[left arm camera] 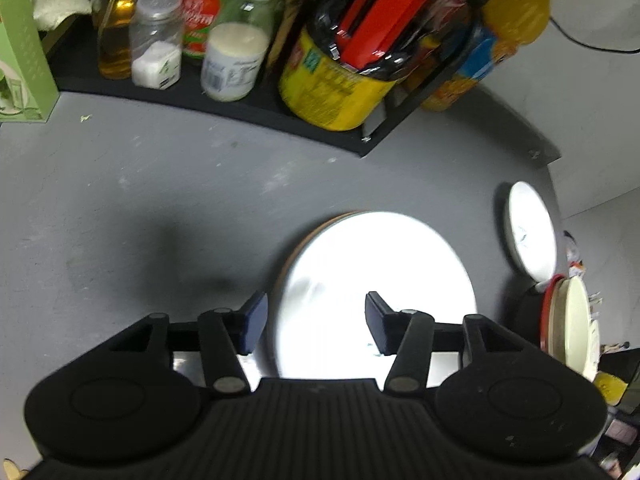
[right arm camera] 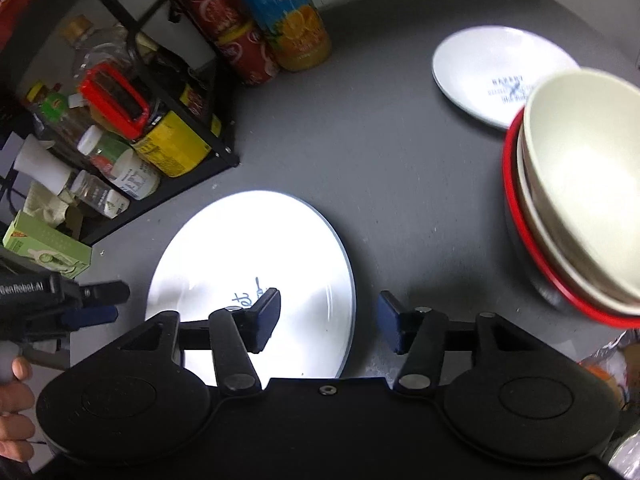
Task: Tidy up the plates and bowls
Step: 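Move both grippers to the white 'BAKERY' plate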
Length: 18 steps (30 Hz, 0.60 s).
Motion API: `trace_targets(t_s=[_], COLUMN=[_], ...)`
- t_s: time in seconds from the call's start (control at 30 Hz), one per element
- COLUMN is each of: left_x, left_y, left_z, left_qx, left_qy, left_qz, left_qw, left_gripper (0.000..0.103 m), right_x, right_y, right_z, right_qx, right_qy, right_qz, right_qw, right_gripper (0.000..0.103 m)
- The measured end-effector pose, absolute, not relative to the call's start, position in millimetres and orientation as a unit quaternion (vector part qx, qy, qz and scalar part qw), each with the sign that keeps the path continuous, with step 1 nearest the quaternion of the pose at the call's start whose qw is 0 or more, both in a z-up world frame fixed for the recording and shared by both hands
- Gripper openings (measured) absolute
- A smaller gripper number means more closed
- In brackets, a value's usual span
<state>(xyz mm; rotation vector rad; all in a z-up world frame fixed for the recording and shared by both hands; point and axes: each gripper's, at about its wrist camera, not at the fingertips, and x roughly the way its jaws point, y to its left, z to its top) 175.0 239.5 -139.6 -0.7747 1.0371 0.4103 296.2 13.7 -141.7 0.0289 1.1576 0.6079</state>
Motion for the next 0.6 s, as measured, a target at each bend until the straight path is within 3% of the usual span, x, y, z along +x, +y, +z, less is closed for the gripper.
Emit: trace_targets(t_s=[0.3, 0.43, 0.6], left_x=[192.1, 200.6, 214.4], left_y=[215.1, 202.3, 187.5], left_z=[-114.6, -107.0, -100.8], left_qx=[-0.318, -0.299, -0.292], left_qy=[0.481, 0.481, 0.483], left_qz=[0.194, 0.188, 0.172], left_qw=[0.794, 0.802, 0.807], left_gripper=[0.065, 0.065, 0.066], right_x=[298.3, 300.6, 306.7], right_y=[9.8, 4.0, -7.4], right_z=[-112.7, -97.9, -86.4], right_qx=[0.023, 0.019, 0.012], right_qy=[0.524, 0.506, 0.492], right_qz=[0.286, 0.283, 0.276], right_qw=[0.802, 0.815, 0.826], right_gripper=[0.094, 0.101, 0.103])
